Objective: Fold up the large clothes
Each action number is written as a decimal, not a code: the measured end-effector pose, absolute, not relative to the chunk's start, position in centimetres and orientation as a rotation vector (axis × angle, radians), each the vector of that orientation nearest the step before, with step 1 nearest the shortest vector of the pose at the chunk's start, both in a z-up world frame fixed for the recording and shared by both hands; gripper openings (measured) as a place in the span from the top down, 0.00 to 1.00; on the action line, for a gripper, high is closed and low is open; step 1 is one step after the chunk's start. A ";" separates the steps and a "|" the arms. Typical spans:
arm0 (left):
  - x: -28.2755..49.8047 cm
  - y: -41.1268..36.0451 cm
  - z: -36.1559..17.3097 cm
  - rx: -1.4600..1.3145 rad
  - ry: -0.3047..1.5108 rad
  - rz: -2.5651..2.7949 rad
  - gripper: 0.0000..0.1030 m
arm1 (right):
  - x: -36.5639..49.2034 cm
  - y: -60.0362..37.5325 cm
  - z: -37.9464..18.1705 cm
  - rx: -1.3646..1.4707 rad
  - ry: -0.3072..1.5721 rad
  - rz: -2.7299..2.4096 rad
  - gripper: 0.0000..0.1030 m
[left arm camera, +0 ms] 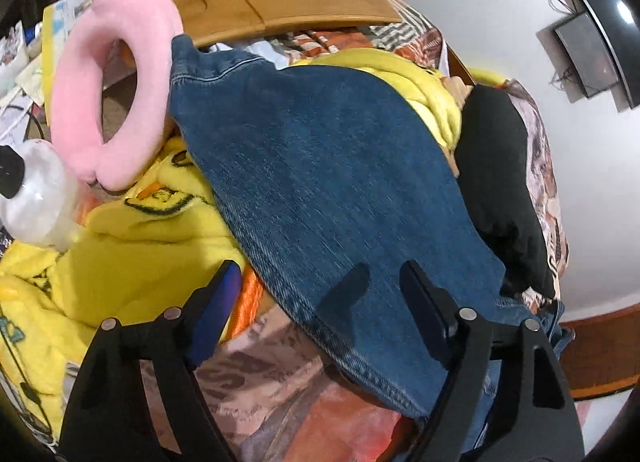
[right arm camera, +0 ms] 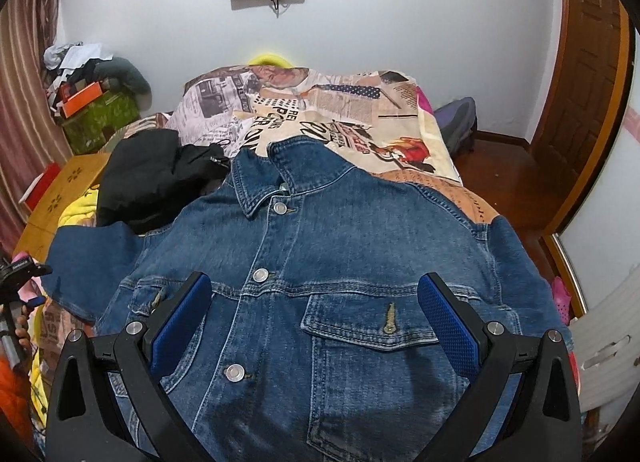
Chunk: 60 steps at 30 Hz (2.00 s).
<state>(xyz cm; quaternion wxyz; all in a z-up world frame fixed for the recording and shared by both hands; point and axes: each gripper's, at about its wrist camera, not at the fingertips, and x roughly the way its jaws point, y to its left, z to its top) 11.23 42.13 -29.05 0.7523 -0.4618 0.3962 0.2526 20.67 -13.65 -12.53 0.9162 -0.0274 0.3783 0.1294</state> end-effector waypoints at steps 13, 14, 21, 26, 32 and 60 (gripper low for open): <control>13.7 40.2 -24.7 -0.590 0.859 0.756 0.89 | 20.1 -13.9 -12.1 -0.066 0.768 0.260 0.01; 14.0 39.3 -23.3 -0.540 0.833 0.753 0.90 | 20.1 -14.1 -12.0 -0.064 0.766 0.257 0.01; 15.6 35.3 -15.4 -0.506 0.648 0.595 0.91 | 19.5 -15.1 -11.6 -0.057 0.751 0.242 0.01; 17.1 30.2 -10.2 -0.443 0.558 0.457 0.92 | 19.3 -16.3 -11.6 -0.044 0.748 0.233 0.01; 19.5 22.0 -6.8 -0.353 0.537 0.278 0.93 | 19.2 -17.8 -11.4 -0.042 0.729 0.225 0.01; 21.9 -1.7 -20.0 -0.054 1.064 -0.259 0.85 | 18.4 -20.6 -12.3 -0.046 0.745 0.213 0.01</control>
